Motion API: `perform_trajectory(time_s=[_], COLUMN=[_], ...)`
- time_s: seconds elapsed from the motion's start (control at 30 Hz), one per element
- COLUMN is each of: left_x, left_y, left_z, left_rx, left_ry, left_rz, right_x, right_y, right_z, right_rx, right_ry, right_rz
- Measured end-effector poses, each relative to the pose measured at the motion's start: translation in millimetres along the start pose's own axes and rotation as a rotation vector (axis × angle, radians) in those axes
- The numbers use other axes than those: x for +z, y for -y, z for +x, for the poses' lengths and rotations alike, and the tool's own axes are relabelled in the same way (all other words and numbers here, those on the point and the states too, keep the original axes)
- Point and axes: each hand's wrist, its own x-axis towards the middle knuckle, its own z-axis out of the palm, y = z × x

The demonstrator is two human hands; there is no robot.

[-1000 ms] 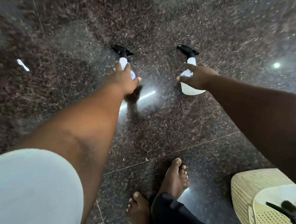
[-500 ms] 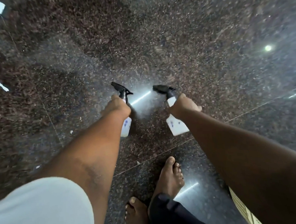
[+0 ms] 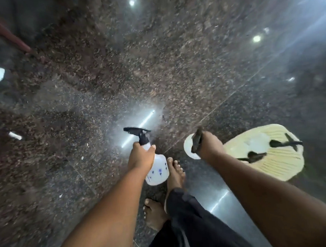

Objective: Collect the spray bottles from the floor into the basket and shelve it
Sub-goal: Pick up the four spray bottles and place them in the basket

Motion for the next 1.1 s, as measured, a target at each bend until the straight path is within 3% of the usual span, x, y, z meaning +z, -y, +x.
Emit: perform_trajectory(time_s=[0.23, 0.5, 0.63, 0.87, 1.1], left_x=[32, 173, 239, 323, 370], left_y=[-32, -67, -79, -93, -90], left_z=[-142, -211, -235, -228, -206], left_rx=[0.163, 0.042, -0.052, -0.324, -0.391], left_ry=[0.227, 0.284, 0.176, -0.178, -0.279], left_rz=[-0.087, -0.258, -0.368, -0.555, -0.645], right_x=[-58, -76, -84, -71, -33], right_y=[-124, -252, -287, -317, -337], right_z=[-117, -112, -84, -29, -6], right_rx=[0.150, 0.240, 0.186, 0.149, 0.200], right_ry=[-0.121, -0.223, -0.181, -0.097, -0.139], right_rz=[0.352, 0.608, 0.673, 0.664, 0.770])
